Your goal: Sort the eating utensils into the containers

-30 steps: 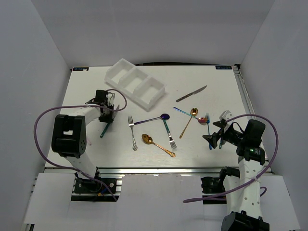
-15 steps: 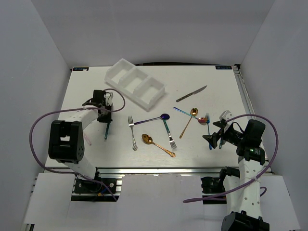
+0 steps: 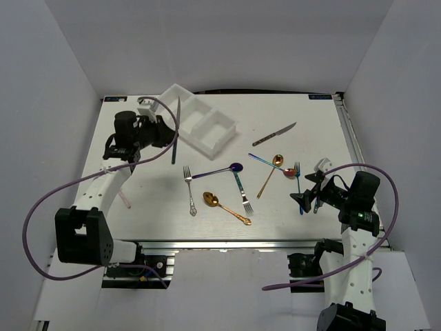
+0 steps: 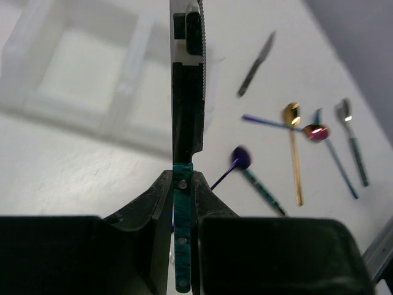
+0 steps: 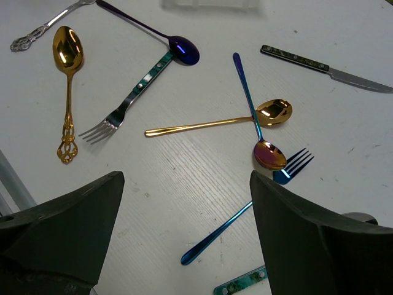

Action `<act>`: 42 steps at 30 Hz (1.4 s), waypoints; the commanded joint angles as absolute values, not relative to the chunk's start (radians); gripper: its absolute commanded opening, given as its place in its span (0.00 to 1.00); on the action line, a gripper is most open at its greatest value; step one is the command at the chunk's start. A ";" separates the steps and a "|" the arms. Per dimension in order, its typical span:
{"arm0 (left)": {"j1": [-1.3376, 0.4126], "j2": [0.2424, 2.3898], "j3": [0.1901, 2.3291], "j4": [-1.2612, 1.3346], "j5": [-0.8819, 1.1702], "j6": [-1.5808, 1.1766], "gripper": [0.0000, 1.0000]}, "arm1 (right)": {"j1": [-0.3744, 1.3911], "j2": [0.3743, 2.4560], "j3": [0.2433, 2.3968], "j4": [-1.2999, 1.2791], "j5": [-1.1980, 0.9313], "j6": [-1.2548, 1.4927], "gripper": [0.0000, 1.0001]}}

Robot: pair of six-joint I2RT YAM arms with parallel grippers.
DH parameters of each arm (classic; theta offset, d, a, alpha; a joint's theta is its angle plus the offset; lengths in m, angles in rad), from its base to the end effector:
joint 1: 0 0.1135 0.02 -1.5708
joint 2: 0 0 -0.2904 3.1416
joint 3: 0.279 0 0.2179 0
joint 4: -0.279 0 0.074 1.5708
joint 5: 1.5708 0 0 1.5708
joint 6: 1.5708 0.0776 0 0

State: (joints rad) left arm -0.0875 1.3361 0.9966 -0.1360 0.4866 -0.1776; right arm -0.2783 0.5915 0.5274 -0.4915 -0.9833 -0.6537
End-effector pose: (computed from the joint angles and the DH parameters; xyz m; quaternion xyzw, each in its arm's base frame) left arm 0.2924 -0.0621 0.3175 0.0880 0.8334 -0.2707 0.4737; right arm 0.1055 0.0370 0.2602 -0.3692 0.7141 0.1760 0.5682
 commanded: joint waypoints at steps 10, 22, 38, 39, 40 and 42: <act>-0.212 1.799 1.404 0.364 0.781 -0.265 0.00 | -0.272 0.601 0.532 -0.440 -0.999 -0.638 0.89; -0.195 2.088 1.719 0.386 0.430 -0.014 0.00 | -0.272 0.607 0.528 -0.443 -1.002 -0.646 0.89; -0.018 2.276 1.799 0.577 0.331 -0.008 0.00 | -0.272 0.643 0.522 -0.433 -0.997 -0.649 0.89; -0.017 2.292 1.799 0.580 0.333 -0.012 0.00 | -0.272 0.644 0.520 -0.430 -0.997 -0.649 0.89; -0.015 2.299 1.799 0.581 0.333 -0.012 0.00 | -0.272 0.647 0.520 -0.430 -0.999 -0.647 0.89; -0.012 2.327 1.801 0.589 0.337 -0.017 0.00 | -0.272 0.649 0.519 -0.425 -0.997 -0.646 0.89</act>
